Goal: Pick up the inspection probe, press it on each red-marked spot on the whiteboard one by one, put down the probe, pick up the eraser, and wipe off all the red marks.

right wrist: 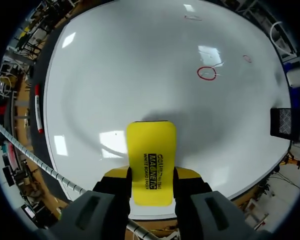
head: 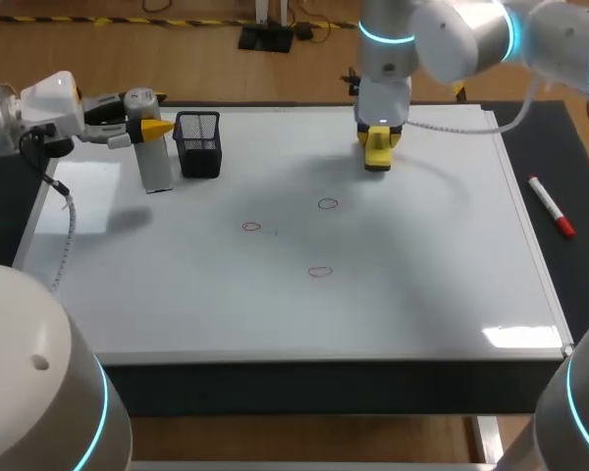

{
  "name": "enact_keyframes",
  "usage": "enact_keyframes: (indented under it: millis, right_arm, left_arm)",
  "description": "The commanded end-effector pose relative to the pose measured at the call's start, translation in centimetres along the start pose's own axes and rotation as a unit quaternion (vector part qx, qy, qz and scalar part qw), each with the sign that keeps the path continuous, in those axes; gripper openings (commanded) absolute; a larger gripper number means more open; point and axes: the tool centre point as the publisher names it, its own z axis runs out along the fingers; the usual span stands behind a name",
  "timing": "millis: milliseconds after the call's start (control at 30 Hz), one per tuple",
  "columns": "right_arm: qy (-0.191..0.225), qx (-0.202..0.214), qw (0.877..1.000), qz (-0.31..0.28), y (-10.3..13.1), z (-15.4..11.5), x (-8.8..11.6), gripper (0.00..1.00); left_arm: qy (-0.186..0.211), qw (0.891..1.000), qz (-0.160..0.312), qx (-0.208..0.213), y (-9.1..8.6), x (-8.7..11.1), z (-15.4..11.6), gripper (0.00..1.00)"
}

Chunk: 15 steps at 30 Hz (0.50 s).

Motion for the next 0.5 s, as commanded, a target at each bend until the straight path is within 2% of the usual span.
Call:
enact_keyframes:
  millis: [33,233,500]
  right_arm:
    - [0.001,0.009,1.000,0.009,0.6,-1.8,1.8,0.00]
    - [0.004,0.020,0.999,0.041,1.1,-2.6,4.8,0.00]
    - [0.007,0.012,0.996,0.090,2.8,-2.8,9.2,0.00]
  left_arm:
    - [-0.001,1.000,0.000,0.000,-0.1,0.1,0.0,0.00]
    - [-0.001,1.000,0.000,0.000,-0.1,0.1,0.0,0.00]
    - [-0.001,1.000,0.000,0.000,-0.1,0.1,0.0,0.00]
